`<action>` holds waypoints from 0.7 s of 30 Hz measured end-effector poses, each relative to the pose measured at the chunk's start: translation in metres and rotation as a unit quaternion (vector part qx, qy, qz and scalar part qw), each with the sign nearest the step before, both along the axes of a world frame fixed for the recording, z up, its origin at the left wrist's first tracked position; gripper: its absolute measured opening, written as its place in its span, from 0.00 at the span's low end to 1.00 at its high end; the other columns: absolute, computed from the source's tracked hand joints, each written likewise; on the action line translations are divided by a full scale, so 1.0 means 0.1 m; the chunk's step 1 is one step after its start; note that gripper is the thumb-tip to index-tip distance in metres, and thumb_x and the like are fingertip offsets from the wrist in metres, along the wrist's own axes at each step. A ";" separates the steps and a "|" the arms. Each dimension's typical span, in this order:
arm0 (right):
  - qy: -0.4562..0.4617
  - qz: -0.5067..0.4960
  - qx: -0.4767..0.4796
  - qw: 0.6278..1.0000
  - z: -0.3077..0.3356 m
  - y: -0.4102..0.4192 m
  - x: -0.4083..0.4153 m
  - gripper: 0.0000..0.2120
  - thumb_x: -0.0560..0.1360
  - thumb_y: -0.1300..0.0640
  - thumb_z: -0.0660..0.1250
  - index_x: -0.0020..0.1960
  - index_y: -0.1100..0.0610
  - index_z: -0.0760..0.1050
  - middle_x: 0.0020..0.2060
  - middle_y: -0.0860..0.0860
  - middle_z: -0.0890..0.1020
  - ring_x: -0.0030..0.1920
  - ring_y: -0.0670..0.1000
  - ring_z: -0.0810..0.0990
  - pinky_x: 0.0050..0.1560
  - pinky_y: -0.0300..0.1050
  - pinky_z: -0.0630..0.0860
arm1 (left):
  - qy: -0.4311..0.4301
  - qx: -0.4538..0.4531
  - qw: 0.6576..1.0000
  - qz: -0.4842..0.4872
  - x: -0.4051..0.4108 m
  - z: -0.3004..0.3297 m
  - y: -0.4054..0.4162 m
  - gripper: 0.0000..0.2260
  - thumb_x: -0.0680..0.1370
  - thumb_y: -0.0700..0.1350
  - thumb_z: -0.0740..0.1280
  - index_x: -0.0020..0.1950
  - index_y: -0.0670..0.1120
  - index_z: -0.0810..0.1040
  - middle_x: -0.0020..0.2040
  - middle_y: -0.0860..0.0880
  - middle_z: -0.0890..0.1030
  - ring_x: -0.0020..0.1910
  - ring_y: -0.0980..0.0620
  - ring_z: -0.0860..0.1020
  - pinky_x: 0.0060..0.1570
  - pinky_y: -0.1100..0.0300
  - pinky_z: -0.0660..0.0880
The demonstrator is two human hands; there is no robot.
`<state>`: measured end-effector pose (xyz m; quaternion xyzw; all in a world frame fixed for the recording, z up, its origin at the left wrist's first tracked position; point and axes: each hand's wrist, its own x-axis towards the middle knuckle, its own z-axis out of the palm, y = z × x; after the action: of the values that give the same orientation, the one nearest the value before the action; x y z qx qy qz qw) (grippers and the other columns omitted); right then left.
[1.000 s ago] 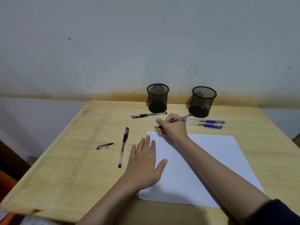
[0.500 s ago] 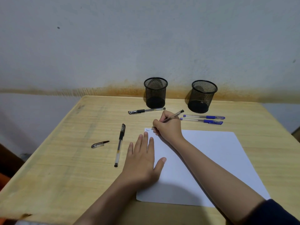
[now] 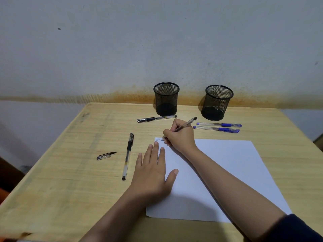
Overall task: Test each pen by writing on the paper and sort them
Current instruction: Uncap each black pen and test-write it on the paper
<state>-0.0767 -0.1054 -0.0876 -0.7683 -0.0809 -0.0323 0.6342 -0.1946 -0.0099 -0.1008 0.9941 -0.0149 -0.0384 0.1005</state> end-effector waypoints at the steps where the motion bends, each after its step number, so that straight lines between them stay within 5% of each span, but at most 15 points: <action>1: -0.001 -0.006 0.004 1.000 0.00 0.00 0.00 0.08 0.70 0.70 0.66 0.35 0.64 0.69 0.28 0.67 0.75 0.23 0.50 0.78 0.25 0.42 0.77 | 0.000 0.002 1.000 -0.001 0.00 0.00 0.00 0.33 0.77 0.63 0.44 0.76 0.47 0.39 0.77 0.47 0.34 0.75 0.49 0.34 0.72 0.48 0.37; 21: 0.005 -0.036 0.005 0.999 -0.01 -0.01 0.02 0.15 0.70 0.70 0.66 0.30 0.58 0.65 0.26 0.58 0.71 0.27 0.58 0.78 0.24 0.39 0.74 | -0.007 -0.012 1.000 -0.002 0.01 -0.02 0.02 0.33 0.78 0.62 0.46 0.76 0.47 0.39 0.77 0.48 0.34 0.75 0.51 0.33 0.72 0.50 0.36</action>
<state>-0.0747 -0.1064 -0.0890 -0.7679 -0.0494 -0.0516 0.6366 -0.1941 -0.0084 -0.1030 0.9930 -0.0183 -0.0312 0.1127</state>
